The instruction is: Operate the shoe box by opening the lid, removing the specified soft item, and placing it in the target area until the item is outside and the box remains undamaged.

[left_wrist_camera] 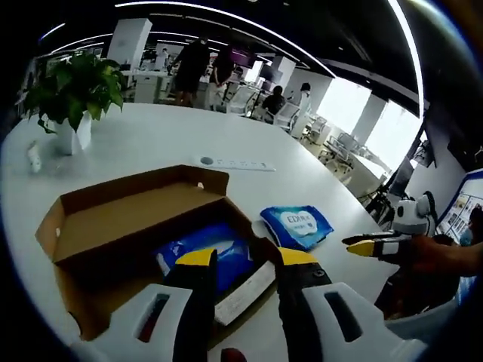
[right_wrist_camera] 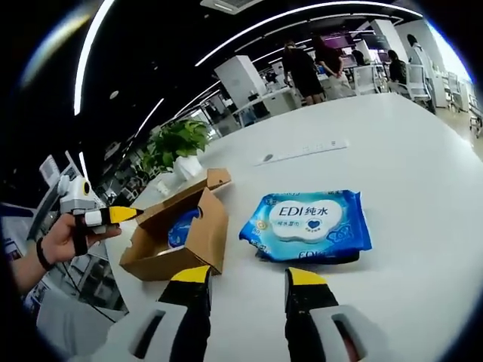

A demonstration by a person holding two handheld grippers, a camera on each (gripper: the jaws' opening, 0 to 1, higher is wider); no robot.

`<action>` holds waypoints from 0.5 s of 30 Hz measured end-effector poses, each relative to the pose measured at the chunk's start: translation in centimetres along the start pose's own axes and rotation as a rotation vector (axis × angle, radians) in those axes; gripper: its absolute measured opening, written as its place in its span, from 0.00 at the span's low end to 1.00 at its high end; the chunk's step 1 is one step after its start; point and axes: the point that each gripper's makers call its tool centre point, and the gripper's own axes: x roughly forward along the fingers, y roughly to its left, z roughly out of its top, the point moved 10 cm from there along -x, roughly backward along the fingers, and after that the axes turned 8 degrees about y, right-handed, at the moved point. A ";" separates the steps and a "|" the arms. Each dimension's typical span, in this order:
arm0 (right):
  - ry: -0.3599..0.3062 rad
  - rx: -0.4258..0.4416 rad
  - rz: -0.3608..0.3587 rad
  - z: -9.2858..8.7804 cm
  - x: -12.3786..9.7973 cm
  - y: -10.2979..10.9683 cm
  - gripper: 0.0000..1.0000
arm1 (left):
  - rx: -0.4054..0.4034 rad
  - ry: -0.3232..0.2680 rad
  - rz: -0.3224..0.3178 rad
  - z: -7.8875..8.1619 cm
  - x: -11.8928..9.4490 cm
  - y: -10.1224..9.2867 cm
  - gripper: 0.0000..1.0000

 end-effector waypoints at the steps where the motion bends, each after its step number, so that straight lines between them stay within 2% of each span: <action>1: 0.006 -0.008 0.008 0.0 0.1 0.2 0.37 | -0.004 -0.004 0.007 -0.2 -0.3 0.1 0.31; 10: 0.038 -0.054 0.058 0.0 0.5 1.0 0.38 | -0.040 -0.026 0.054 -1.2 -2.1 1.0 0.32; 15: 0.042 -0.062 0.066 -0.1 0.4 1.3 0.39 | -0.054 -0.031 0.060 -1.5 -2.1 1.4 0.33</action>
